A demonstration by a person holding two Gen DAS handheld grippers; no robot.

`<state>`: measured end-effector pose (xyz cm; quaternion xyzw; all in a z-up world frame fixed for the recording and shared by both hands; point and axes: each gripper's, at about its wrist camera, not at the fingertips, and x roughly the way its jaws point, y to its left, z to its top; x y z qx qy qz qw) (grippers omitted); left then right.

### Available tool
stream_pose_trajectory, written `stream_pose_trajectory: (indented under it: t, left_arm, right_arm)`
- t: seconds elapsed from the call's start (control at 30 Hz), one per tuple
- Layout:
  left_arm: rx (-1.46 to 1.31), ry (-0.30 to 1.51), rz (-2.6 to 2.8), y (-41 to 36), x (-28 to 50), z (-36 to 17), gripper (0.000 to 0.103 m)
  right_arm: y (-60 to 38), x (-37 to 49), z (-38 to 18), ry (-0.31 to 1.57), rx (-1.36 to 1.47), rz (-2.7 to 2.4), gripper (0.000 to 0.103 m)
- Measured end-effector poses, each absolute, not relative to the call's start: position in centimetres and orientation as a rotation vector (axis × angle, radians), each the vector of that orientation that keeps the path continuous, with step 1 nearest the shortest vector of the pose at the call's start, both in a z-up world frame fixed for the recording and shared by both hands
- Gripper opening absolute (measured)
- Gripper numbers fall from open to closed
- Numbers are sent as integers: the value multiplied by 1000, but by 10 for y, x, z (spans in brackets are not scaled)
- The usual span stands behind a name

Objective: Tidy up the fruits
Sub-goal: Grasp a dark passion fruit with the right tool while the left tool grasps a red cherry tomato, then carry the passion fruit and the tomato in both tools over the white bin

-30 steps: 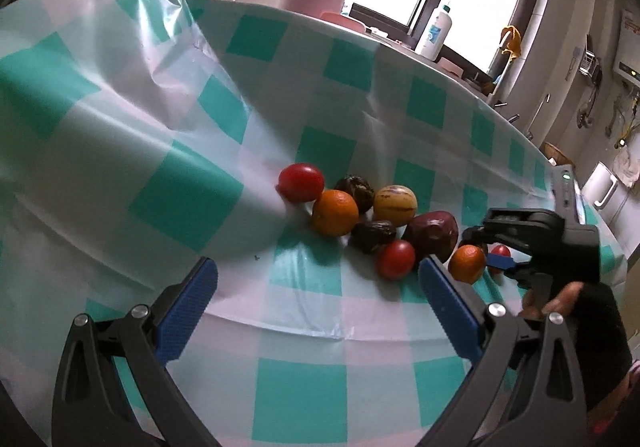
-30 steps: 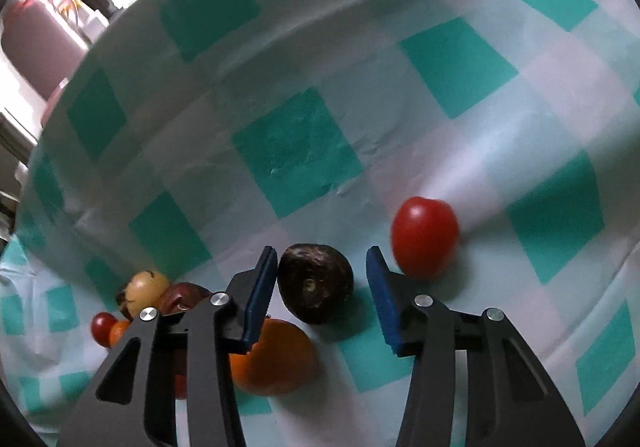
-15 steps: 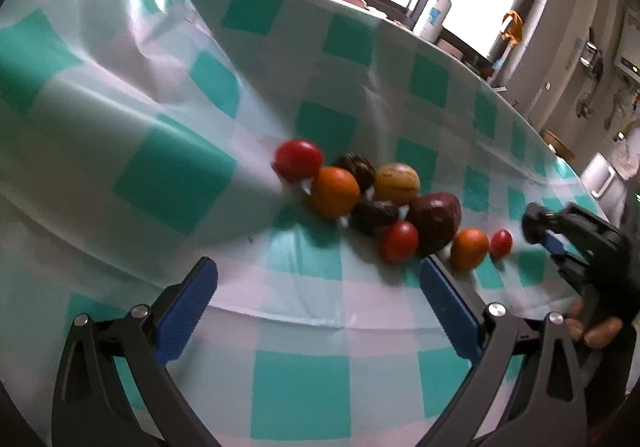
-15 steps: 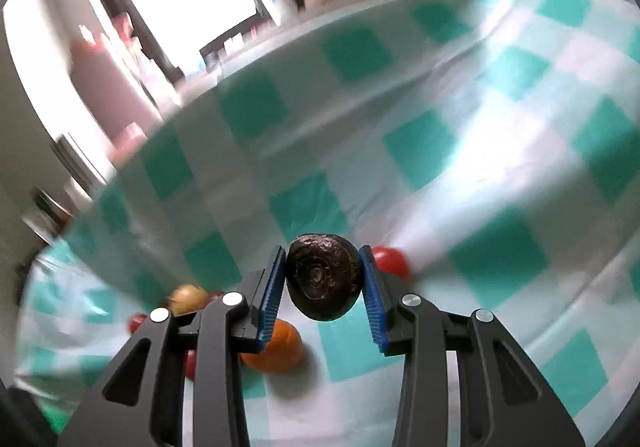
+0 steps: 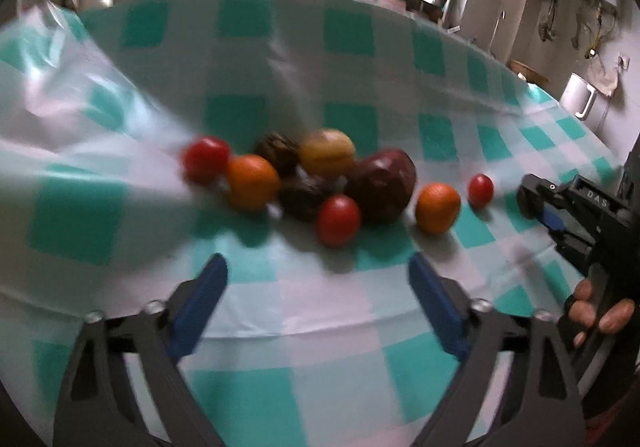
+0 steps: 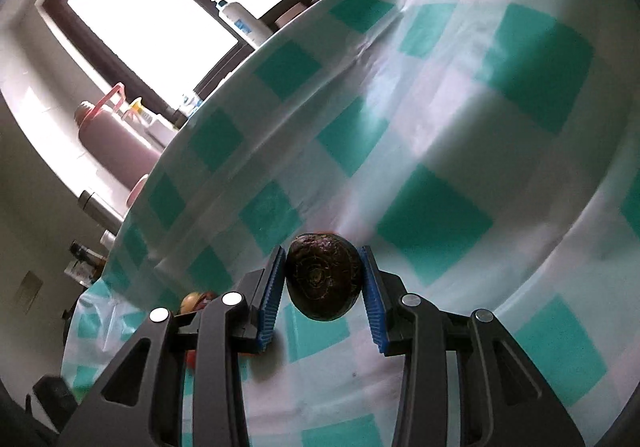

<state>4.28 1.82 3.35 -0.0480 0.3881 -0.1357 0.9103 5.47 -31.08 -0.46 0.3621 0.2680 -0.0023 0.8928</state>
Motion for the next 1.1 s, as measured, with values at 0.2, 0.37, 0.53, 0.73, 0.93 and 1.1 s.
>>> stream_pose_trajectory:
  t: [0.2, 0.37, 0.53, 0.73, 0.93, 1.1]
  left_arm:
    - [-102, 892, -213, -7, 78, 17, 67]
    - [-68, 896, -146, -16, 95, 13, 53]
    - [-105, 885, -193, -11, 95, 14, 30]
    - [-131, 847, -202, -2, 61, 23, 30]
    - [-174, 807, -211, 14, 20, 25, 30]
    - [-175, 761, -226, 11, 16, 34, 30]
  right_arm:
    - [-315, 51, -2, 545, 782, 8, 38]
    - [-310, 52, 2, 544, 763, 35, 38]
    - [-301, 55, 3, 560, 719, 54, 38]
    - [-301, 54, 0, 569, 707, 59, 38]
    - [-288, 59, -3, 595, 638, 81, 38]
    - [-275, 58, 0, 583, 560, 86, 38]
